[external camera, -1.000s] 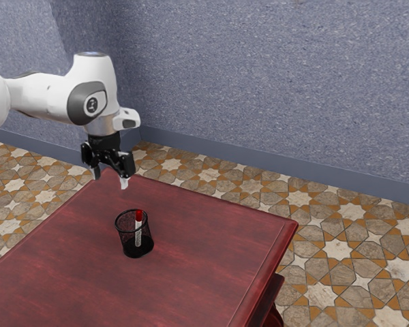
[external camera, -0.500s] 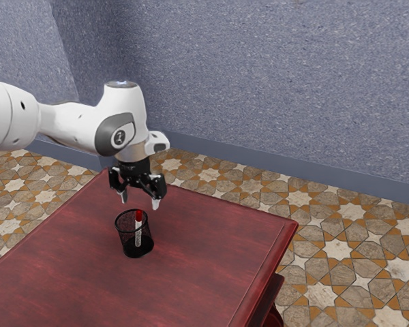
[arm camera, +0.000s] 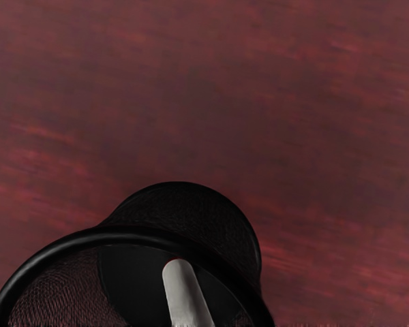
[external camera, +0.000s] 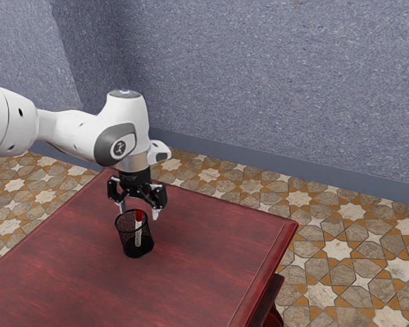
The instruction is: Take the marker out of the pen holder and place it to the left of the pen holder.
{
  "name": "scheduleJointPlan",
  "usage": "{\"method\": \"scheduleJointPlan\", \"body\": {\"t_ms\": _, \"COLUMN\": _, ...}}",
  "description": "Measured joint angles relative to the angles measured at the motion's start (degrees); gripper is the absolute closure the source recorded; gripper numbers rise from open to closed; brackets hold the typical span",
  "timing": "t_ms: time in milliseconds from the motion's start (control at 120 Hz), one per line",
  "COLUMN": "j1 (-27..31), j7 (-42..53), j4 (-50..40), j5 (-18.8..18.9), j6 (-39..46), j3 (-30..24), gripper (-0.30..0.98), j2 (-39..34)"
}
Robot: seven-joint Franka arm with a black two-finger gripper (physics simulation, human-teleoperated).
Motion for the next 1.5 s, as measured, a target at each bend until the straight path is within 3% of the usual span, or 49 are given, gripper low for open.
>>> {"method": "scheduleJointPlan", "body": {"t_ms": 500, "j1": -1.0, "j7": -1.0, "j4": -1.3, "j5": 1.7, "j6": -1.2, "j3": -1.1, "gripper": 0.03, "j2": -1.5}}
{"method": "scheduleJointPlan", "body": {"t_ms": 758, "j1": -0.9, "j7": -0.7, "j4": -1.3, "j5": 1.7, "j6": -1.4, "j3": -1.1, "gripper": 0.51, "j2": -2.2}}
{"method": "scheduleJointPlan", "body": {"t_ms": 892, "j1": -0.7, "j7": -0.7, "j4": -1.3, "j5": 1.8, "j6": -1.4, "j3": -1.1, "gripper": 0.66, "j2": -2.4}}
{"method": "scheduleJointPlan", "body": {"t_ms": 1233, "j1": -0.4, "j7": -1.4, "j4": -1.3, "j5": 2.8, "j6": -3.6, "j3": -0.2, "gripper": 0.76, "j2": -4.1}}
{"method": "scheduleJointPlan", "body": {"t_ms": 1500, "j1": 0.5, "j7": -2.1, "j4": -0.8, "j5": 5.6, "j6": -7.7, "j3": 2.9, "gripper": 0.77, "j2": -10.7}}
